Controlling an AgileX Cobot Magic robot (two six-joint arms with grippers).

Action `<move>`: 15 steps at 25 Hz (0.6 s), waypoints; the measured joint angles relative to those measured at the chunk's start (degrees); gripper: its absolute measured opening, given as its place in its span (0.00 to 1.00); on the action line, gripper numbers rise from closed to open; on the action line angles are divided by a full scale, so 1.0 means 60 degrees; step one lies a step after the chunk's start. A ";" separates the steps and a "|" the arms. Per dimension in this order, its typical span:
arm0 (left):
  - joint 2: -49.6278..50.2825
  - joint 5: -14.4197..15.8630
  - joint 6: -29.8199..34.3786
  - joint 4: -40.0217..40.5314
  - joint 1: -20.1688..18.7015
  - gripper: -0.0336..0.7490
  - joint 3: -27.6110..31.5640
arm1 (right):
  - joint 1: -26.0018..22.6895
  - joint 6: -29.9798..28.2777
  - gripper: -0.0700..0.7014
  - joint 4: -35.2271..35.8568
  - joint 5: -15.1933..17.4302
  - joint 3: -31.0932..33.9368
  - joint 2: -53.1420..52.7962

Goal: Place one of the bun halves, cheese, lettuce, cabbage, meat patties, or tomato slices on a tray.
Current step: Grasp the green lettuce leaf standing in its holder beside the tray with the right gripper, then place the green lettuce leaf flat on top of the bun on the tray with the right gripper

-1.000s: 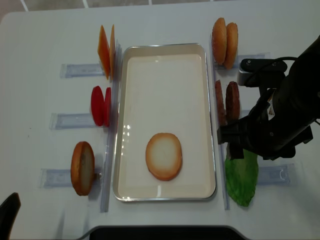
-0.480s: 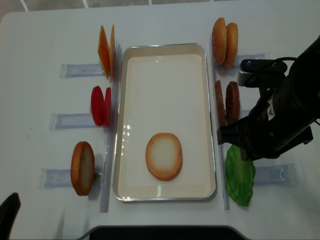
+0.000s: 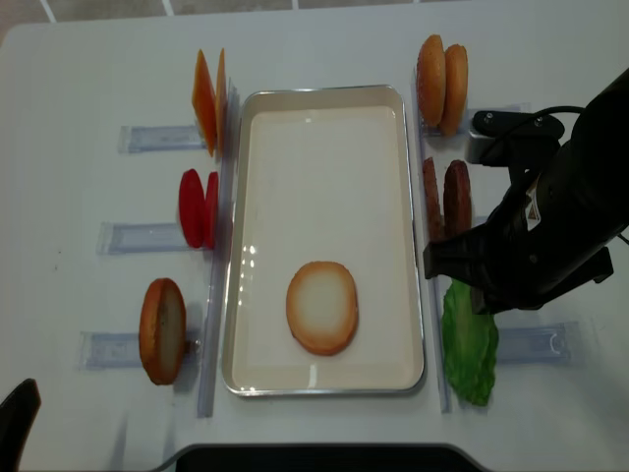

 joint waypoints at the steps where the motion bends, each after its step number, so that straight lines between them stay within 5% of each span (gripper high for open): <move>1: 0.0000 0.0000 0.0000 0.0000 0.0000 0.70 0.0000 | 0.0000 -0.0012 0.12 -0.0009 0.0153 -0.0155 -0.0009; 10: 0.0000 0.0000 0.0000 0.0000 0.0000 0.70 0.0000 | 0.0000 -0.0141 0.12 -0.0008 0.1170 -0.1408 -0.0029; 15: 0.0000 0.0000 0.0000 0.0000 0.0000 0.70 0.0000 | 0.0000 -0.0369 0.12 0.0476 0.0865 -0.1559 -0.0167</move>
